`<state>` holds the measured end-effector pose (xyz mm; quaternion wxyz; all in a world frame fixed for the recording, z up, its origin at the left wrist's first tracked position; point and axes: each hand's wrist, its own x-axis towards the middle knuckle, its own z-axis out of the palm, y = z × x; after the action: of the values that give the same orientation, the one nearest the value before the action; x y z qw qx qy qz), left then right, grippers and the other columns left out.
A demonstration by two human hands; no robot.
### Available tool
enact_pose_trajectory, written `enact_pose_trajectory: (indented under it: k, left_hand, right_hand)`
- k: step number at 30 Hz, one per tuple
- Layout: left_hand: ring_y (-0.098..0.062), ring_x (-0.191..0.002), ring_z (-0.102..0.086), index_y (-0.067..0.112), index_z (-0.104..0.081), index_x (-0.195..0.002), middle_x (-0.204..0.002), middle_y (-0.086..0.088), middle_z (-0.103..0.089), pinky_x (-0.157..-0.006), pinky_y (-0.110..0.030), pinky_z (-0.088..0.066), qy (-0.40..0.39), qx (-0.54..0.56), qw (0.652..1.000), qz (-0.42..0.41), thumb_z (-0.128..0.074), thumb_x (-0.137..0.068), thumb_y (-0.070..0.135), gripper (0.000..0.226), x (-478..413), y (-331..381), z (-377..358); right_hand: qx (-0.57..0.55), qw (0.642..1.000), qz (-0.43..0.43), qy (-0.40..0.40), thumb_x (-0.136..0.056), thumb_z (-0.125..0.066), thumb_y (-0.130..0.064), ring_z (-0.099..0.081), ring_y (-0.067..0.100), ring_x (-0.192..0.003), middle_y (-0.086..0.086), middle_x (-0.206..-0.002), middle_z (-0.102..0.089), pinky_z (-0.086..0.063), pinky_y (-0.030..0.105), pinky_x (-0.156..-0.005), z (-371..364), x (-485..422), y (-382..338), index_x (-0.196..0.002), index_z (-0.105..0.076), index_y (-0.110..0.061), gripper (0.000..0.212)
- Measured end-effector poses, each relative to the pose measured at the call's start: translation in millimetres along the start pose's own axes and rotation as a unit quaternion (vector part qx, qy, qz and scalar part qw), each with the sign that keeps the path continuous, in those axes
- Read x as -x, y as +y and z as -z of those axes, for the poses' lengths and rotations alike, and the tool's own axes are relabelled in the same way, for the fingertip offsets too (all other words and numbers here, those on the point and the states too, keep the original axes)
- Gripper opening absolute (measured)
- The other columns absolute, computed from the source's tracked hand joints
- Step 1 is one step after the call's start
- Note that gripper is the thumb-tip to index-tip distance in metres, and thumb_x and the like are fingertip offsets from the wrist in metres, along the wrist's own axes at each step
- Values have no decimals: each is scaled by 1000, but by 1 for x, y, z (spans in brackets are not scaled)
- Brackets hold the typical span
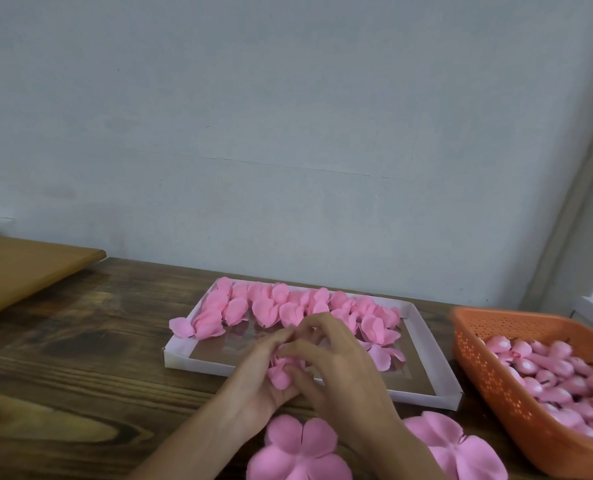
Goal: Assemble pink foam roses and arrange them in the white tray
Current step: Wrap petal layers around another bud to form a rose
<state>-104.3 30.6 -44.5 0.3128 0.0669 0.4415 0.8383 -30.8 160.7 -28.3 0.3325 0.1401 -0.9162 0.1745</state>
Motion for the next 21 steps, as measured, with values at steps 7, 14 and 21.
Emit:
enact_pose_trajectory:
  k: [7, 14, 21]
  left_hand:
    - [-24, -90, -77, 3, -79, -115, -120, -17, -76, -63, -35, -62, -9, 25, 1000, 11, -67, -98, 35, 38, -1, 1, 1]
    - [-23, -63, -74, 9, -77, -69, -73, -9, -72, -56, -36, -59, 27, 105, 994, -21, -60, -95, 55, 55, -11, -5, 2]
    - [-33, -72, -71, 6, -75, -121, -99, -26, -72, -62, -44, -63, 39, 53, 996, -54, -65, -72, 65, 78, -8, -2, 0]
  right_hand:
    - [11, 1000, 9, 8, -84, -72, -26, -52, 7, -102, -16, -121, -50, -55, 31, -66, 1, 0, 1, -102, -72, -40, 23]
    - [-31, 999, 13, -22, -85, -69, -29, -47, 9, -118, -29, -124, -62, -41, 22, -97, -3, -2, -1, -103, -69, -37, 20]
    - [-118, 992, -26, -41, -85, -74, -26, -57, -4, -97, -31, -99, -65, -41, 12, -81, 1, -1, 6, -99, -67, -35, 18]
